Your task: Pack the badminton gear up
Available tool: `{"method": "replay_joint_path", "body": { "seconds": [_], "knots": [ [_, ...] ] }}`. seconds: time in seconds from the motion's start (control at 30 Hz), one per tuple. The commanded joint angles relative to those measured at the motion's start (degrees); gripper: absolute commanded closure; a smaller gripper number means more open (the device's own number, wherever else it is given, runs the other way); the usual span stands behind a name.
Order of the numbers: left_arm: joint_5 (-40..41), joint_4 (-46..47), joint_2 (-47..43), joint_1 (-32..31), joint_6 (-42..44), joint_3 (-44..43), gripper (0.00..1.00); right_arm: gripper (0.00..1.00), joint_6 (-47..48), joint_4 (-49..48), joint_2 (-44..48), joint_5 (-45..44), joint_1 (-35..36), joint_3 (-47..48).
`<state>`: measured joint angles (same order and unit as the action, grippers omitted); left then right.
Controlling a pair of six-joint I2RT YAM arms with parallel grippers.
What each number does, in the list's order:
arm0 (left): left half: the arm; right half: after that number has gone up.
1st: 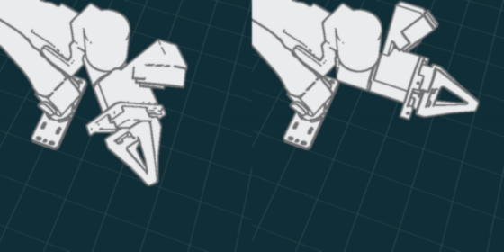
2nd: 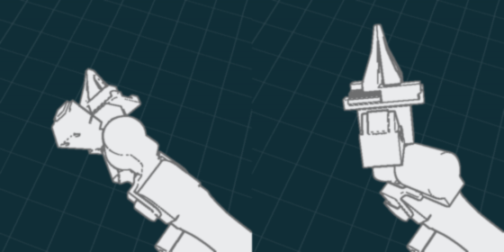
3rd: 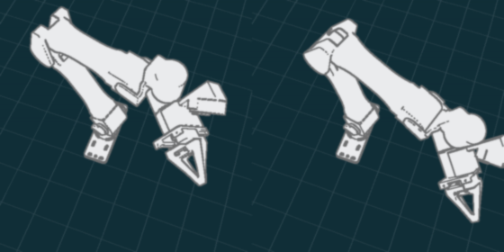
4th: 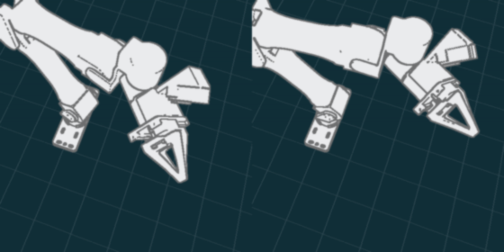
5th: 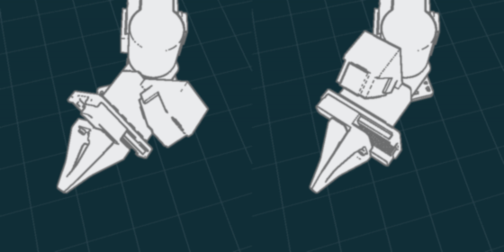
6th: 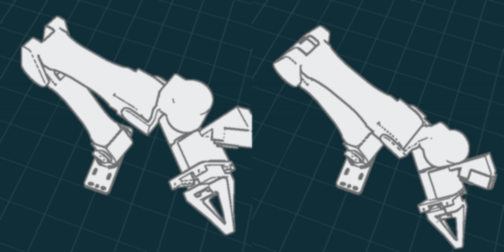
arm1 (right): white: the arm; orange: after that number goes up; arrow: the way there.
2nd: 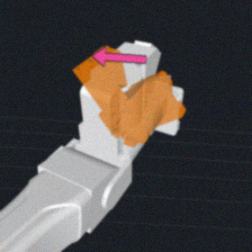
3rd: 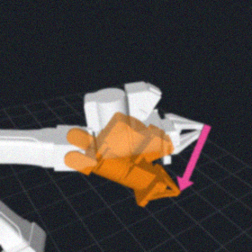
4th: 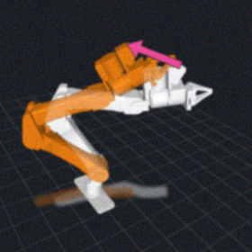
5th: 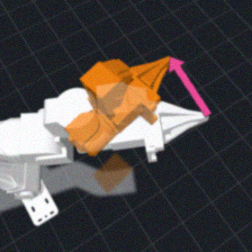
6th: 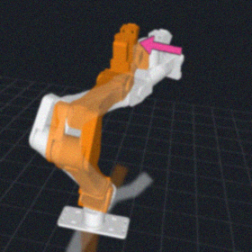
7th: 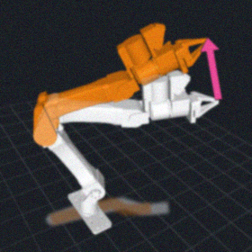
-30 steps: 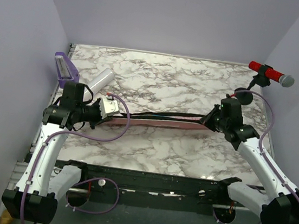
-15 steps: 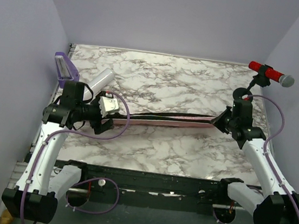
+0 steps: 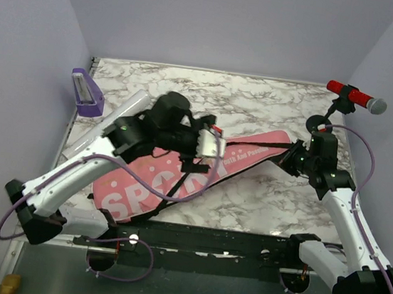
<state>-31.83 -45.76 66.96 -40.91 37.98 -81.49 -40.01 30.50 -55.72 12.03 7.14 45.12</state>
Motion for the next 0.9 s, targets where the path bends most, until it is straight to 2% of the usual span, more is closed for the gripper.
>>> {"method": "replay_joint_path", "body": {
  "seconds": [0.0,0.1,0.37,0.47,0.57,0.7,0.83,0.87],
  "knots": [
    [23.1,8.1,10.6,-17.2,-4.1,2.4,0.02,0.99,-1.1,2.0,2.0,2.4,0.4,4.0],
    [33.3,18.1,14.1,-20.6,-5.4,6.6,0.02,0.99,-1.4,1.9,2.6,2.6,0.5,4.3],
    [47.6,36.3,21.2,-25.8,-0.5,12.8,0.02,0.99,-2.0,2.1,2.6,4.0,0.6,5.3],
    [47.6,38.6,24.0,-25.7,1.0,12.1,0.02,0.99,-1.4,3.2,2.8,3.5,0.7,6.5],
    [44.8,35.4,26.0,-26.6,-0.4,10.0,0.02,0.99,-1.1,3.9,2.6,3.4,0.7,7.4],
    [45.4,37.0,28.0,-27.1,1.0,11.4,0.02,1.00,-0.9,3.9,2.1,3.4,0.7,8.1],
    [46.2,37.1,28.7,-24.8,0.6,11.4,0.02,0.99,-0.5,3.9,2.0,3.3,0.7,7.8],
    [45.6,36.5,28.2,-24.2,0.5,11.2,0.05,0.99,-0.4,4.0,1.9,3.2,0.7,7.6]
  ]
}}
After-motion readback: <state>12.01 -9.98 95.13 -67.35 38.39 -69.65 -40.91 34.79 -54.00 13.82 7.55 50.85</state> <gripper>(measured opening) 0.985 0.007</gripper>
